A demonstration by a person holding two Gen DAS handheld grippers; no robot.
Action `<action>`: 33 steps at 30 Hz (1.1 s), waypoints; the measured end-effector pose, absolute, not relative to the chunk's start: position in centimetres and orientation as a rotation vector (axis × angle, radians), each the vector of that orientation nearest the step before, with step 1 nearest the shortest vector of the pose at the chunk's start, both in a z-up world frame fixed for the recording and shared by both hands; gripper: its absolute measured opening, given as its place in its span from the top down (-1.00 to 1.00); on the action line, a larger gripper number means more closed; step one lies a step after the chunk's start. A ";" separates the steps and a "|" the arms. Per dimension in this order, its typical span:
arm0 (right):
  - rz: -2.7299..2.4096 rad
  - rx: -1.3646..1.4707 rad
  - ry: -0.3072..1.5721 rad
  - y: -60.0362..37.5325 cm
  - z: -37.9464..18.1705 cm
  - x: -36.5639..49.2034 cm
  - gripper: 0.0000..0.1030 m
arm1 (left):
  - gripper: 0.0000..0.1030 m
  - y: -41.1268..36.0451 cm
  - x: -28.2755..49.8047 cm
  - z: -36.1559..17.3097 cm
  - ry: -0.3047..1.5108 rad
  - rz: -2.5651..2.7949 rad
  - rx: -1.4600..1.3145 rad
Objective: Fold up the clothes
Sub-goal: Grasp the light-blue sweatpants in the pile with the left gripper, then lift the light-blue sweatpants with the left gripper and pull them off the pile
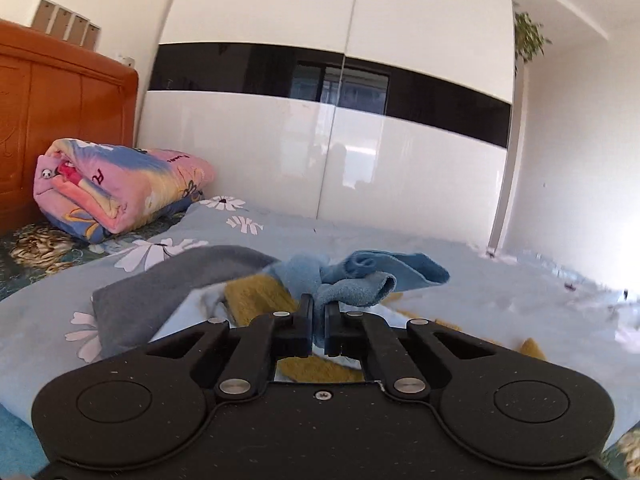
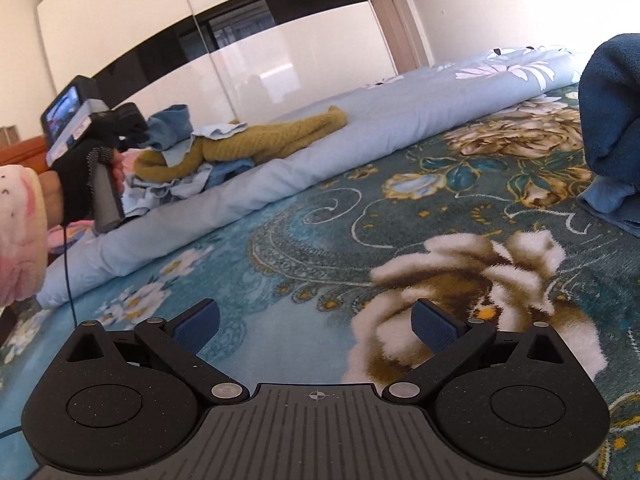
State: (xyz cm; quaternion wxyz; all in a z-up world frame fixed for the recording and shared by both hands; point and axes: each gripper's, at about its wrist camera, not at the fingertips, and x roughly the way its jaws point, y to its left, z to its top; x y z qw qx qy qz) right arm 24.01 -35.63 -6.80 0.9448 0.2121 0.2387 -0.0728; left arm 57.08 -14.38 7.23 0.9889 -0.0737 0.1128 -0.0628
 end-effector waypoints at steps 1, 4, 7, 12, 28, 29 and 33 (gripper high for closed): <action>-0.149 0.434 0.481 -35.7 -6.7 23.9 -0.99 | 0.96 -13.3 56.2 8.2 0.215 -0.133 -0.160; -0.147 0.438 0.455 -35.8 -6.2 23.6 -0.99 | 0.96 -9.9 52.9 10.8 0.193 -0.152 -0.187; -0.143 0.442 0.435 -35.9 -5.8 23.4 -0.99 | 0.97 -6.4 48.8 12.2 0.201 -0.163 -0.206; -0.146 0.444 0.416 -35.9 -5.5 23.2 -0.99 | 1.00 -0.9 41.5 14.2 0.221 -0.187 -0.236; -0.099 0.436 0.412 -35.0 -5.2 22.2 -0.99 | 0.98 1.9 34.5 10.5 0.394 -0.137 -0.116; -0.101 0.440 0.411 -35.1 -5.2 22.2 -0.99 | 0.98 1.4 35.4 10.0 0.408 -0.132 -0.133; -0.115 0.457 0.411 -35.7 -5.3 22.2 -0.99 | 0.72 -1.8 39.9 7.1 0.443 -0.123 -0.148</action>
